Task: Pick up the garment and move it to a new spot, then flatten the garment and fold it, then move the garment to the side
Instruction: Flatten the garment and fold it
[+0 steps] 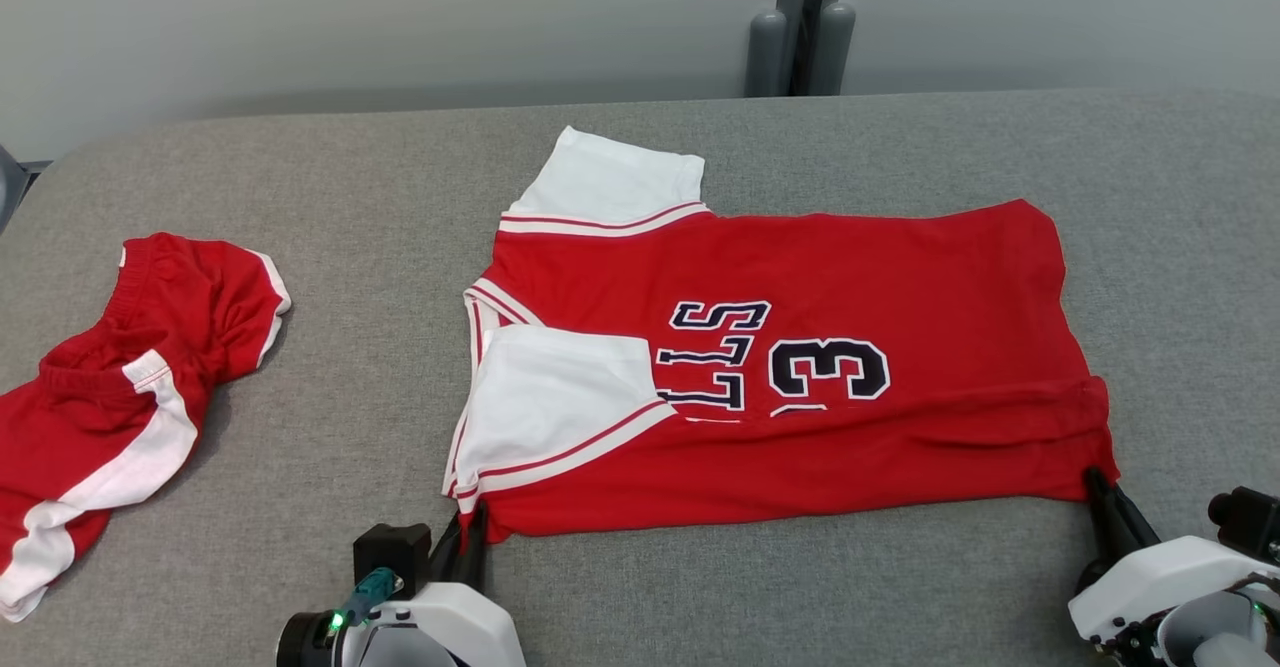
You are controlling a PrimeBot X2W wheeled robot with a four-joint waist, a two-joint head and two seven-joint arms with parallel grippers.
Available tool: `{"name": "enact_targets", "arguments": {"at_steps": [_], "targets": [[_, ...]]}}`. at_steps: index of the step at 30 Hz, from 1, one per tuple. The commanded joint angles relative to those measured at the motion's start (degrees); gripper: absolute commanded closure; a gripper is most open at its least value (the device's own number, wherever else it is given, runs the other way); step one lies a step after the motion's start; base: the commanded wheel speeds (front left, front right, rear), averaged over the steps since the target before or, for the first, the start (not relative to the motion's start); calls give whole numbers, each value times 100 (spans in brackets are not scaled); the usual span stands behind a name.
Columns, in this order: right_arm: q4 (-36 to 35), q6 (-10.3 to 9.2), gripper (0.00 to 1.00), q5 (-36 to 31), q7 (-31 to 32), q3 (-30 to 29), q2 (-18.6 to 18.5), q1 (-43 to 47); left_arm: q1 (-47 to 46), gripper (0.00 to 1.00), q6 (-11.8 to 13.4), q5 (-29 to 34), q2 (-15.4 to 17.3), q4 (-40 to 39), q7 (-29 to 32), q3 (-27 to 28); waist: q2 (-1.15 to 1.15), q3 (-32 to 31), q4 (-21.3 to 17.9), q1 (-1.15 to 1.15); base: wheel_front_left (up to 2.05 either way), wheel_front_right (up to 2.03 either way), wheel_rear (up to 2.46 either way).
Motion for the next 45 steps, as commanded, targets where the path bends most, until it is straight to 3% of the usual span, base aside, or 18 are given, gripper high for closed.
{"name": "enact_targets", "arguments": {"at_steps": [1,12,20,30,45], "targets": [[3,-2,100,35,0,28,-76,61,61,100,36,10,129,86,39,54,0,-32,-13,0,0,0,0],[-197,-2,100,377,-1,344,-344,348,226,100,-89,124,299,25,63,-89,0,-306,-92,0,0,0,0],[-357,-2,100,899,101,914,-674,512,360,100,-297,364,649,-328,367,-460,0,-472,-186,0,0,0,0],[-1126,-2,100,1835,1049,1510,-1343,742,721,100,-490,570,1337,-1519,1067,-816,0,-508,-275,0,0,0,0],[-2377,-2,100,3107,2613,1581,-2482,1135,1394,100,-642,315,2267,-3645,2458,-982,0,-471,-228,0,0,0,0]]}}
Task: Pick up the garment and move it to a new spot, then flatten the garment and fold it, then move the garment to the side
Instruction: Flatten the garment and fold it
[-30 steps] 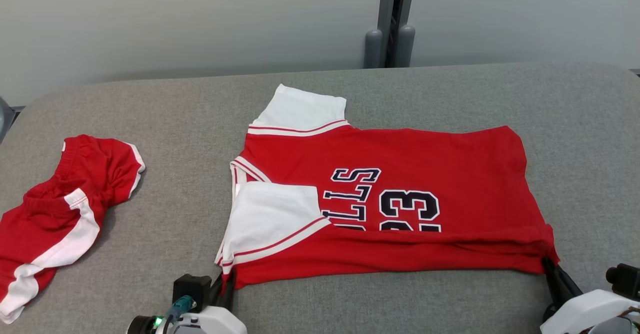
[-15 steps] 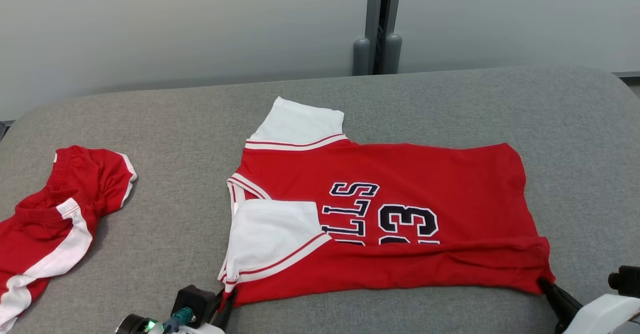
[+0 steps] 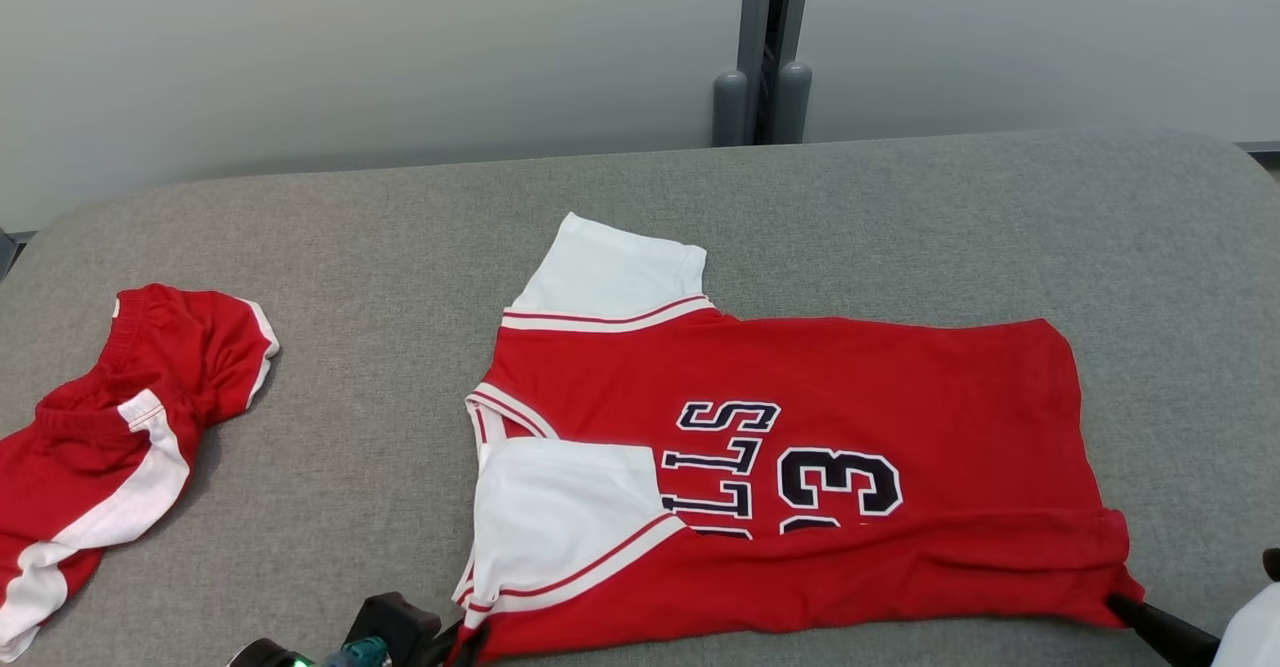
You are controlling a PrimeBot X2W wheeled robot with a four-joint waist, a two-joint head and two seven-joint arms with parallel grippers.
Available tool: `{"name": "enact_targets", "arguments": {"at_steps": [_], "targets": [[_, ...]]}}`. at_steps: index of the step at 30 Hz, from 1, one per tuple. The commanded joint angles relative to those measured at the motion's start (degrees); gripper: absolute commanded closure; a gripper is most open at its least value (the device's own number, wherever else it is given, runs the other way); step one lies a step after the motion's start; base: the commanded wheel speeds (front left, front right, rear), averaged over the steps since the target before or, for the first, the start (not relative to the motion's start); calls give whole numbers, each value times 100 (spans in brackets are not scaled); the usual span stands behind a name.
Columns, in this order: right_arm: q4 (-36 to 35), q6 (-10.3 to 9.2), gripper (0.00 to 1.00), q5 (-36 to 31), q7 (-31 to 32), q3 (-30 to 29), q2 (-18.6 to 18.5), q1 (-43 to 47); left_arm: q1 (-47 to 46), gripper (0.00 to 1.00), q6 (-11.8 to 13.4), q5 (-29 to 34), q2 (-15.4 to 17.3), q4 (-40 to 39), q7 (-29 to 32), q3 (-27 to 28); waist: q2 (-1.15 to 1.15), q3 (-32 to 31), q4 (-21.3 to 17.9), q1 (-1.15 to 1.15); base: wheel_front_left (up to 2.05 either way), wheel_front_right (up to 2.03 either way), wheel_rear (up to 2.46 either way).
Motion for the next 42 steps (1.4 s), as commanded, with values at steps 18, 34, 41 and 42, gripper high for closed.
{"name": "enact_targets", "arguments": {"at_steps": [18,34,41,42], "targets": [[-336,-1,89,190,355,-109,-292,345,361,58,-25,-227,528,-801,770,-74,0,-50,33,0,0,0,0],[-92,-1,0,-474,-470,-637,-272,54,114,0,487,-276,491,-1102,367,452,0,-21,51,0,0,0,0],[-13,-1,0,-1990,-2139,-814,230,-496,-154,0,1087,-304,-142,-920,-795,1032,0,13,-56,0,0,0,0],[-37,-1,0,-2211,-2338,-843,315,-558,-172,0,1155,-316,-247,-872,-967,1090,0,16,-68,0,0,0,0]]}}
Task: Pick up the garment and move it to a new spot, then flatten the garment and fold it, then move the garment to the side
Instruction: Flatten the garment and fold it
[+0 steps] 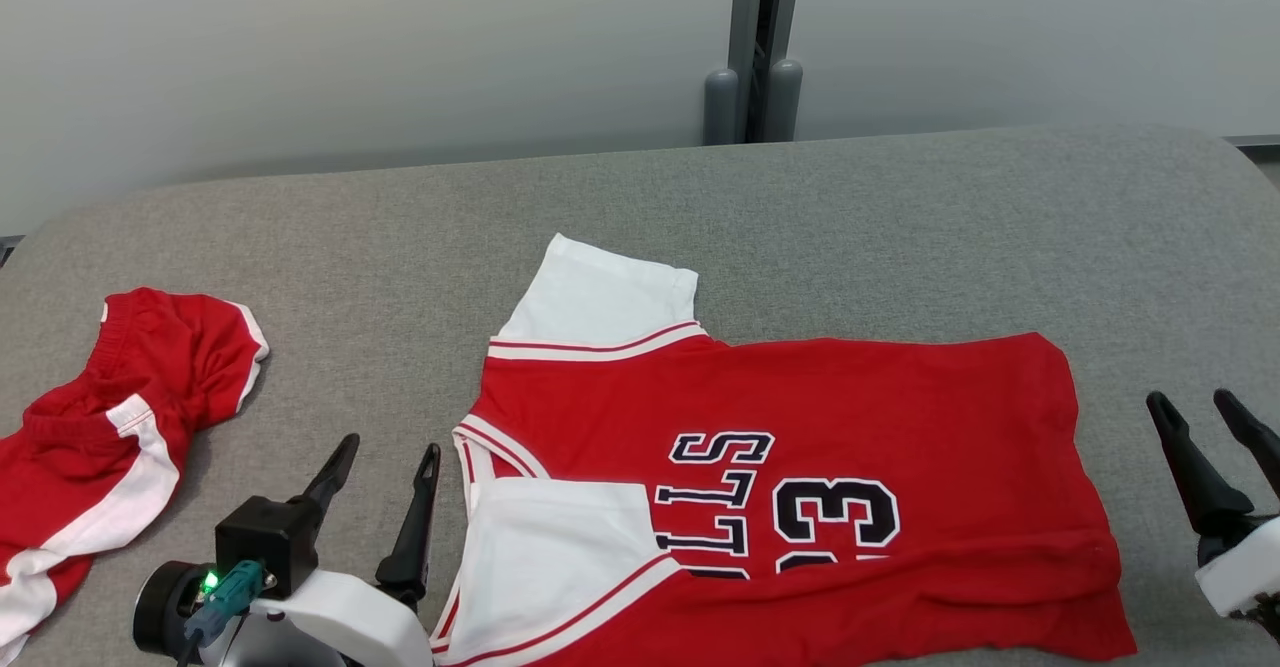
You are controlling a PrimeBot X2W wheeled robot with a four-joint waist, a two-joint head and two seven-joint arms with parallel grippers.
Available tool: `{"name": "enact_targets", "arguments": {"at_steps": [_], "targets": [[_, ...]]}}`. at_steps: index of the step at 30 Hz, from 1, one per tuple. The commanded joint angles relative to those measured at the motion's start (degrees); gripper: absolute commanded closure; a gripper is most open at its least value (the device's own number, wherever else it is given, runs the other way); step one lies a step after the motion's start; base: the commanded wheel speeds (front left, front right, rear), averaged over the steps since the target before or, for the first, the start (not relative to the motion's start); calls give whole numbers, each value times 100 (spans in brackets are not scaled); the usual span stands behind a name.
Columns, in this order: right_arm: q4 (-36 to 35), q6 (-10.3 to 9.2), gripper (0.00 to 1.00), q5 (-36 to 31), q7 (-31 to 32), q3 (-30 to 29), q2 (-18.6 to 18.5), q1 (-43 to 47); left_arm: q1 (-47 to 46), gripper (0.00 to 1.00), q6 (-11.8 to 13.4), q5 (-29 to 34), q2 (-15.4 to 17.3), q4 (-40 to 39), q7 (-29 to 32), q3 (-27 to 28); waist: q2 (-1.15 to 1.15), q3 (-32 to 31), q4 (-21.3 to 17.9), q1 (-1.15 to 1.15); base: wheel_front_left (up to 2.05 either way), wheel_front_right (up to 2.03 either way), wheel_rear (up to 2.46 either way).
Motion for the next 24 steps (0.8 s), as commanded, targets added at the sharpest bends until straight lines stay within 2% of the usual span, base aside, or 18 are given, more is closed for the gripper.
{"name": "enact_targets", "arguments": {"at_steps": [1,5,9,15,16,20,24], "targets": [[-2,0,0,-190,-170,-42,64,-71,-105,0,73,-10,-65,41,-151,82,0,4,-16,0,0,0,0],[-108,0,0,-1022,-472,-369,414,-244,-228,0,105,-97,-453,196,-930,250,0,25,-65,0,0,0,0],[-559,0,0,-1961,-496,-1133,1034,-171,-366,0,173,-55,-758,410,-1508,433,0,68,-93,0,0,0,0],[-1216,0,0,-3021,-495,-1791,1840,209,-559,0,158,348,-1127,734,-1691,581,0,122,-96,0,0,0,0],[-1322,0,0,-3218,-496,-1903,2028,318,-556,0,119,558,-1285,700,-1691,707,0,136,-100,0,0,0,0],[-1445,0,0,-3453,-496,-2003,2300,437,-443,0,-44,934,-1563,646,-1689,1001,0,154,-122,0,0,0,0],[-1383,0,0,-3641,-497,-1962,2428,514,-303,0,-318,1195,-1795,653,-1690,1228,0,149,-151,0,0,0,0]]}}
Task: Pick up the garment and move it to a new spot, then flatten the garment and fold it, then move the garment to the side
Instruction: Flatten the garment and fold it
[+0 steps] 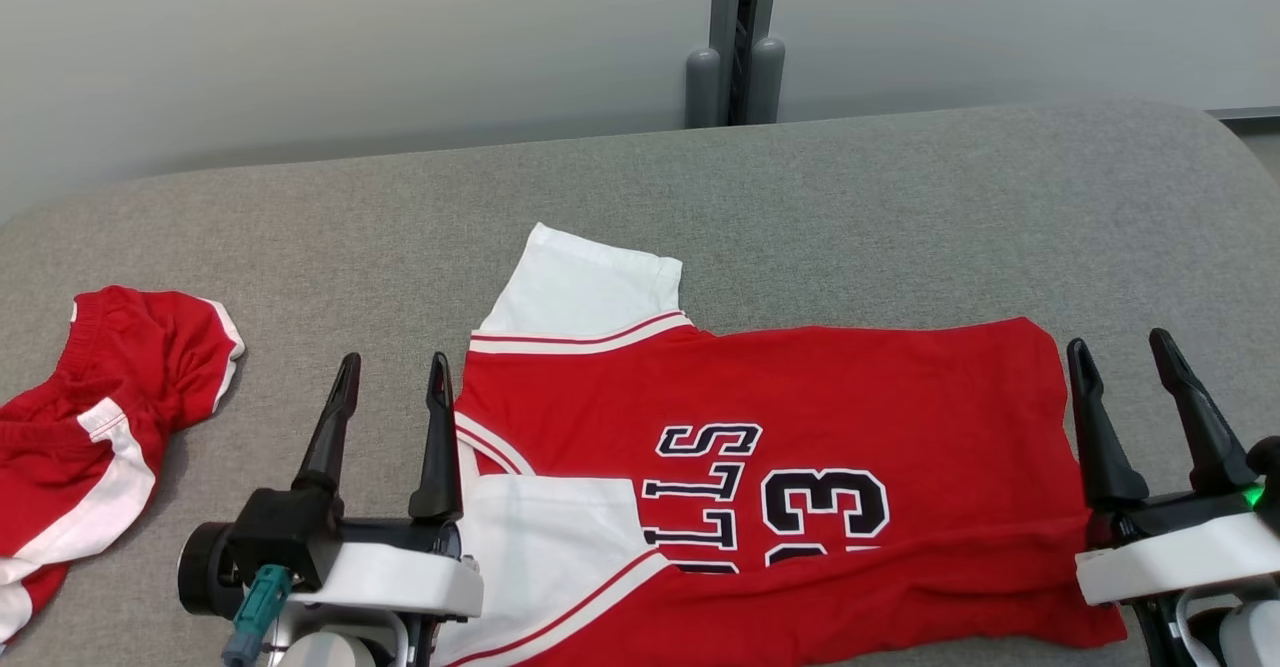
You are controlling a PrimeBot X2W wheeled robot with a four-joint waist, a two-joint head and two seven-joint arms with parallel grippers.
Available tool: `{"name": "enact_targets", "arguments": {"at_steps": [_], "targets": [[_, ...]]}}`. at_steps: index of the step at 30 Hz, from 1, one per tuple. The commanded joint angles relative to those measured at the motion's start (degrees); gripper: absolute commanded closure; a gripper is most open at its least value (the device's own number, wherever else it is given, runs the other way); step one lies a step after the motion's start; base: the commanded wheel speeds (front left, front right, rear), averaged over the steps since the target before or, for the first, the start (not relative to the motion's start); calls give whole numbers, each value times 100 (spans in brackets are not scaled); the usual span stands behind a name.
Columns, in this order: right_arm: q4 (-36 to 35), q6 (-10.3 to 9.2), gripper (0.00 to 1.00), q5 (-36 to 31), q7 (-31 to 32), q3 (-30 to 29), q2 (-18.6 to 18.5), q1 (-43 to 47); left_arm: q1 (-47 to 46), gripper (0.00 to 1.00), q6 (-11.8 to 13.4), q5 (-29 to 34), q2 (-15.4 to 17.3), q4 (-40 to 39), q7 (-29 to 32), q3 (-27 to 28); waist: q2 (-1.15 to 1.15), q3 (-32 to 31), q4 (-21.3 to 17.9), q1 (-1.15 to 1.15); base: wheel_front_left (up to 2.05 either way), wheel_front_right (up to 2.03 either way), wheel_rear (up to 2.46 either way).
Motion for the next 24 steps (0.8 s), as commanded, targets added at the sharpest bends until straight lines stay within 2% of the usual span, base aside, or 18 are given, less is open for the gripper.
{"name": "enact_targets", "arguments": {"at_steps": [1,7,14,20,24], "targets": [[12,0,0,-34,-29,8,31,80,70,0,-75,82,-11,50,-21,67,0,-6,-10,0,0,0,0],[116,0,0,-60,-29,31,144,86,198,0,-318,339,-164,278,-22,253,0,-40,-47,0,0,0,0],[187,0,0,-42,-29,60,175,84,225,0,-462,470,-224,493,-23,349,0,-55,-95,0,0,0,0],[252,0,0,2,-29,172,178,-12,-44,0,-490,636,-221,925,-24,402,0,7,-246,0,0,0,0],[300,0,0,46,-29,279,206,-102,-450,0,-488,829,-49,1544,-22,443,0,124,-526,0,0,0,0]]}}
